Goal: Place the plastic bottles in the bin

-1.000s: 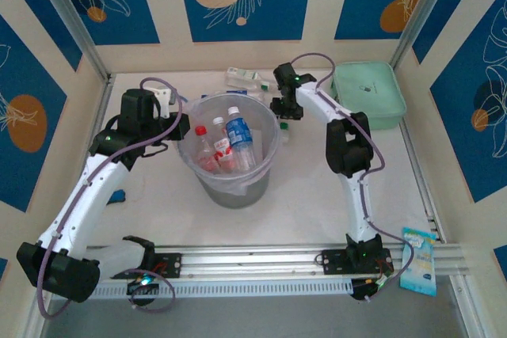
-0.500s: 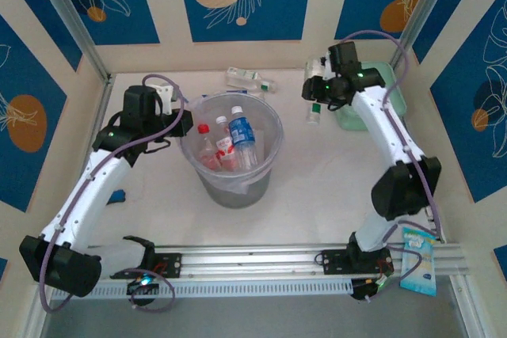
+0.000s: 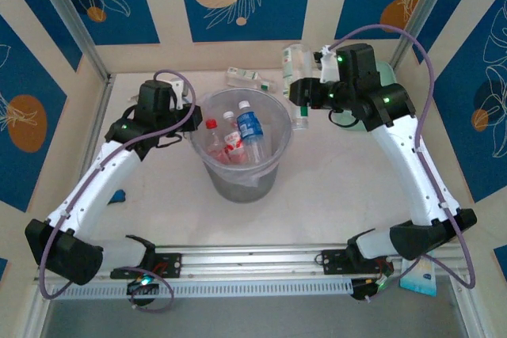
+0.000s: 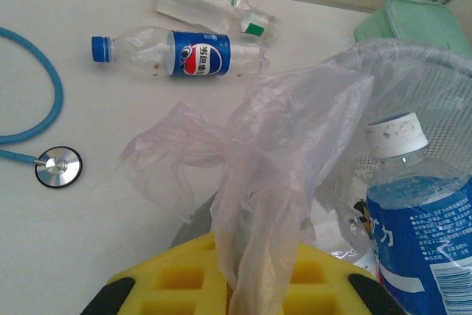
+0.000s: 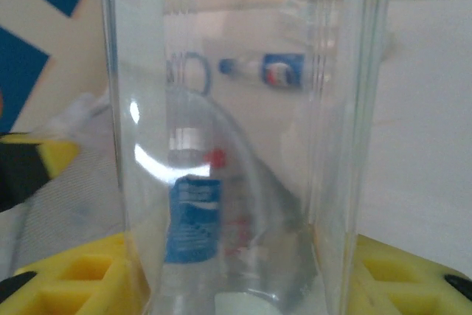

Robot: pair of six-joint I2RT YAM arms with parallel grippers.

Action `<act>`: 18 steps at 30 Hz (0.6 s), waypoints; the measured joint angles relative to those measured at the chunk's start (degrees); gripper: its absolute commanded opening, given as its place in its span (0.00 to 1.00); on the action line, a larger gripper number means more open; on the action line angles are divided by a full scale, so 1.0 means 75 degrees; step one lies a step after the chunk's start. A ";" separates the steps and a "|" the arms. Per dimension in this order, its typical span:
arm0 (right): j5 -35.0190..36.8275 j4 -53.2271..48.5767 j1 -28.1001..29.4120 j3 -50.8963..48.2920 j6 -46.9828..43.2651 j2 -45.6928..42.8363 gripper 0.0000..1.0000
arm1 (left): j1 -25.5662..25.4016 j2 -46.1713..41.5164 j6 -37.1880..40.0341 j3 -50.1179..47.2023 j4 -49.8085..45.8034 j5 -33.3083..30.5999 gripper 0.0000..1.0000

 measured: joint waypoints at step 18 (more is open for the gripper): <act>0.1719 -0.1475 0.2127 0.1393 0.0000 0.1734 0.35 | -0.0851 0.0052 -0.0367 -0.0035 0.0303 -0.1154 0.00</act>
